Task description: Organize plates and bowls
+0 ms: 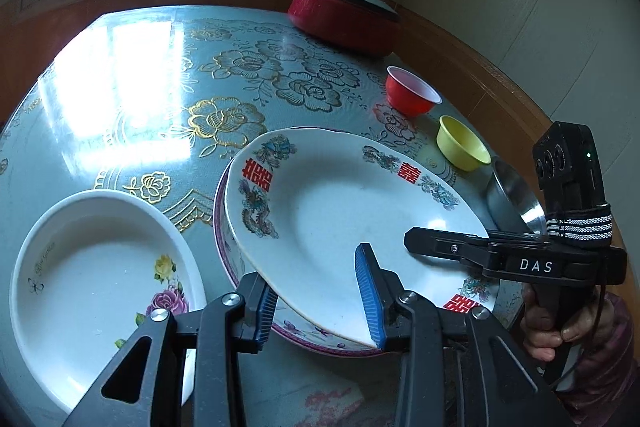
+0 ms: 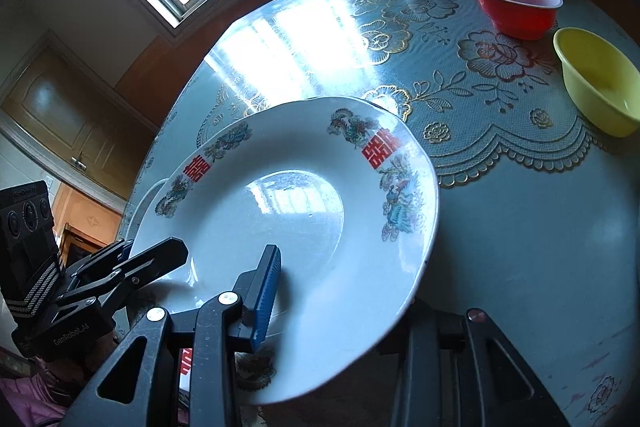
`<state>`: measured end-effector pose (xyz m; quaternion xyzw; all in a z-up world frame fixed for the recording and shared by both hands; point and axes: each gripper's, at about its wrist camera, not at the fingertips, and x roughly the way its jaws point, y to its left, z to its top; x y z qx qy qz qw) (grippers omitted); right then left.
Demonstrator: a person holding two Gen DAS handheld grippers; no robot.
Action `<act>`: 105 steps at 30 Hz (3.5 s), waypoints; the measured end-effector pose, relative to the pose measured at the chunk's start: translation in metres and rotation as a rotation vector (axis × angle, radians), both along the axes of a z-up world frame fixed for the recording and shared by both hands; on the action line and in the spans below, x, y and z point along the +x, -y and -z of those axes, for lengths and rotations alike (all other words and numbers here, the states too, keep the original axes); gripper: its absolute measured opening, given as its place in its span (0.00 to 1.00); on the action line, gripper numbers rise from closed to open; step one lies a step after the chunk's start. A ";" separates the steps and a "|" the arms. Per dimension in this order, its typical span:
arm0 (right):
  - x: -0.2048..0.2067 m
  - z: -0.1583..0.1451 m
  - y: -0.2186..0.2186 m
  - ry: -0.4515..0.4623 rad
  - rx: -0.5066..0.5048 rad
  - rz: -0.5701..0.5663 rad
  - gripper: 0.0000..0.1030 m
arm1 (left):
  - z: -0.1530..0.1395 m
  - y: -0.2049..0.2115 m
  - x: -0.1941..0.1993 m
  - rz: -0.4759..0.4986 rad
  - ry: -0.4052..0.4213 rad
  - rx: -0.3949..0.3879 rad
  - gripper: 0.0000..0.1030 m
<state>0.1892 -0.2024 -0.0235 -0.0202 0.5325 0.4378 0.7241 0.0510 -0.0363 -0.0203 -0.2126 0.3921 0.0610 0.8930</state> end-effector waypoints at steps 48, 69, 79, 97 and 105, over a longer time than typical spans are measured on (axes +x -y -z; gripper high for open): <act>-0.012 -0.036 0.034 0.171 -0.104 -0.148 0.37 | -0.009 0.024 -0.034 -0.120 -0.029 0.134 0.43; -0.050 -0.039 -0.035 0.108 0.028 -0.345 0.37 | -0.008 0.005 -0.054 -0.183 -0.024 0.125 0.44; -0.065 -0.034 -0.079 0.053 0.066 -0.428 0.37 | -0.009 -0.015 -0.084 -0.267 0.002 0.089 0.44; -0.080 -0.028 -0.154 0.042 0.058 -0.509 0.37 | 0.004 -0.075 -0.165 -0.615 -0.011 -0.003 0.44; -0.086 -0.024 -0.180 0.059 0.033 -0.549 0.37 | 0.017 -0.080 -0.176 -0.672 -0.067 0.008 0.44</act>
